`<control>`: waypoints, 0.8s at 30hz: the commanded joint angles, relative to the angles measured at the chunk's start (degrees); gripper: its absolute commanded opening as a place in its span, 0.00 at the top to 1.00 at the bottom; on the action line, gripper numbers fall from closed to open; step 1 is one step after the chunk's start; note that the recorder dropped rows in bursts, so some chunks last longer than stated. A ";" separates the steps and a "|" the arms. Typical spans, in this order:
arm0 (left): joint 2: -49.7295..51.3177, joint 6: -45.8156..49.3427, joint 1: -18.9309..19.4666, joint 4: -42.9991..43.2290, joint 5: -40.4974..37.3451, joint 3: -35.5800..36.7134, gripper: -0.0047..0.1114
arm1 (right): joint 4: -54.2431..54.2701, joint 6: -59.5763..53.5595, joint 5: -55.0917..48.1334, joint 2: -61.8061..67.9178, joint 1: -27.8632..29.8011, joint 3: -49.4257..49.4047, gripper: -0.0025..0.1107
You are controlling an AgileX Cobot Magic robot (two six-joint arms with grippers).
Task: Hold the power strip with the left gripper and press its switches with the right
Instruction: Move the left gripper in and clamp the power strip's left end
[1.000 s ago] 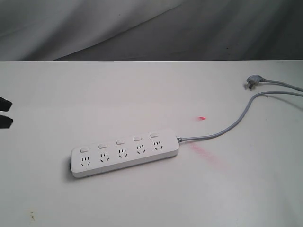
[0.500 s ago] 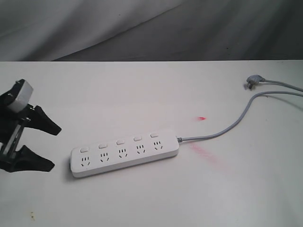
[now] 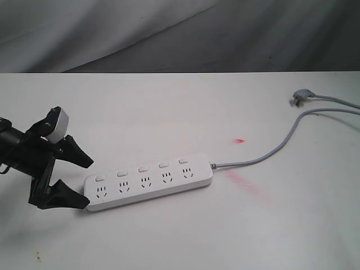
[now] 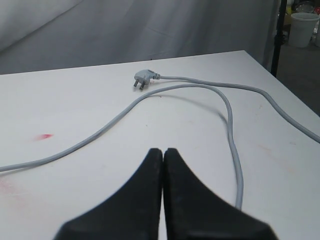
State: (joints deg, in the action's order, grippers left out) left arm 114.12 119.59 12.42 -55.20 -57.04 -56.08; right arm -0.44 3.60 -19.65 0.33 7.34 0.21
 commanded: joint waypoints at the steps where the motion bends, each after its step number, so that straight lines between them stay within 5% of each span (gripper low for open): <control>1: 0.13 0.37 -1.17 -2.30 0.89 0.03 0.11 | 0.09 0.04 0.26 -0.33 0.07 -0.21 0.98; 24: 2.62 0.37 -1.19 -2.23 0.78 0.03 0.11 | 0.09 0.04 0.26 -0.33 0.07 -0.21 0.98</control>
State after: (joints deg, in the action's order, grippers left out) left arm 116.92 119.59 11.64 -57.35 -56.26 -56.08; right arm -0.44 3.60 -19.65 0.33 7.34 0.21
